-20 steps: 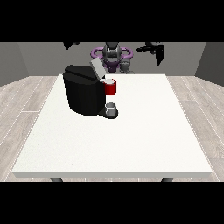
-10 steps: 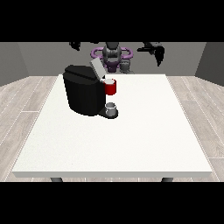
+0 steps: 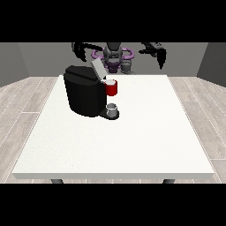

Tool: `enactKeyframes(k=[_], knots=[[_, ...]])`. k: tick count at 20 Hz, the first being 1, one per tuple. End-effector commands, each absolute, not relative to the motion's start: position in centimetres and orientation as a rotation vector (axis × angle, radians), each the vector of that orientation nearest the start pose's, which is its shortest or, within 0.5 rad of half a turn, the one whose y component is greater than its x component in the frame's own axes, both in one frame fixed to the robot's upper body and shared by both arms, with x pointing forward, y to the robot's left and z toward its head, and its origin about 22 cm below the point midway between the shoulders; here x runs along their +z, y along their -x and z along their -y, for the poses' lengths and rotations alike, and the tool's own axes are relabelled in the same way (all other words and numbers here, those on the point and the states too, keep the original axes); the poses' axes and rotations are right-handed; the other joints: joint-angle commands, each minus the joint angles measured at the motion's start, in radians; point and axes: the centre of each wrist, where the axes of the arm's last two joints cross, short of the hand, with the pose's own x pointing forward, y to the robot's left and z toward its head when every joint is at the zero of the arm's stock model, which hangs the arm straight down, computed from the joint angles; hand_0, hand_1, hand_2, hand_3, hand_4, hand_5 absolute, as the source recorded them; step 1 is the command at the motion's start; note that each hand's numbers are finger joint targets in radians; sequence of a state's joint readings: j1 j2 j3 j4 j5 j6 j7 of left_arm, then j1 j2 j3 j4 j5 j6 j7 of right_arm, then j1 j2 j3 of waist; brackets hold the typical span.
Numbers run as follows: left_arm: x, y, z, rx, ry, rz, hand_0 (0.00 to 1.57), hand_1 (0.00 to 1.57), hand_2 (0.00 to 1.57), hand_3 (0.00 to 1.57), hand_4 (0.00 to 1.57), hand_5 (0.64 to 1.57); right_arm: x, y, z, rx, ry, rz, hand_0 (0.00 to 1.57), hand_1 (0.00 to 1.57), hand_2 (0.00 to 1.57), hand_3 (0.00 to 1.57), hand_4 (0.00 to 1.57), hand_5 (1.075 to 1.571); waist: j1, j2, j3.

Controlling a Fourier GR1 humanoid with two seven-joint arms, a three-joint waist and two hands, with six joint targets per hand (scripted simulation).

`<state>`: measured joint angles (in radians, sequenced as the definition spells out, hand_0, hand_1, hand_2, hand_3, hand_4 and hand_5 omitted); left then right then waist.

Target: Insert the coffee pod into the coffee machine and close the lid

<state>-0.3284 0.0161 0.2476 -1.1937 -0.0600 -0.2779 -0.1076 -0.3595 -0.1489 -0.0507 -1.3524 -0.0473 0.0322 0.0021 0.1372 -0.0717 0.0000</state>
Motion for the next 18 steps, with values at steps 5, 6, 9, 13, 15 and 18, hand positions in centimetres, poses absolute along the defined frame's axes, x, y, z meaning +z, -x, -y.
enactKeyframes(k=[5,6,9,13,15,18], knots=[[1.0,-29.9,-26.5,-0.152,0.143,1.577,0.00,0.00,0.00,0.00,0.00,1.571,4.8,-34.3,26.9,0.143,0.008,1.640,0.00,0.00,0.00,0.00,0.00,1.571,0.013,0.030,0.0004],[1.7,-31.1,-25.2,-0.169,0.093,1.678,0.00,0.00,0.00,0.00,0.00,1.571,6.9,-36.0,25.8,0.159,-0.012,1.715,0.00,0.00,0.00,0.00,0.00,1.571,0.001,0.107,0.0002],[1.4,-29.5,-27.4,-0.127,0.102,1.636,0.00,0.00,0.00,0.00,0.00,1.571,4.3,-35.1,24.5,0.170,-0.013,1.677,0.00,0.00,0.00,0.00,0.00,1.571,-0.017,0.076,0.0002],[0.5,-30.4,-28.2,-0.068,0.043,1.674,0.00,0.00,0.00,0.00,0.00,1.571,7.9,-36.6,20.5,0.246,-0.018,1.702,0.00,0.00,0.00,0.00,0.00,1.571,-0.064,0.112,-0.0003],[1.1,-29.6,-26.8,-0.111,0.073,1.673,0.00,0.00,0.00,0.00,0.00,1.571,6.1,-36.8,22.1,0.264,-0.003,1.680,0.00,0.00,0.00,0.00,0.00,1.571,-0.026,0.103,0.0000],[1.6,-29.4,-25.4,-0.136,0.072,1.659,0.00,0.00,0.00,0.00,0.00,1.571,7.2,-38.0,22.8,0.242,-0.008,1.694,0.00,0.00,0.00,0.00,0.00,1.571,-0.004,0.114,0.0001]])
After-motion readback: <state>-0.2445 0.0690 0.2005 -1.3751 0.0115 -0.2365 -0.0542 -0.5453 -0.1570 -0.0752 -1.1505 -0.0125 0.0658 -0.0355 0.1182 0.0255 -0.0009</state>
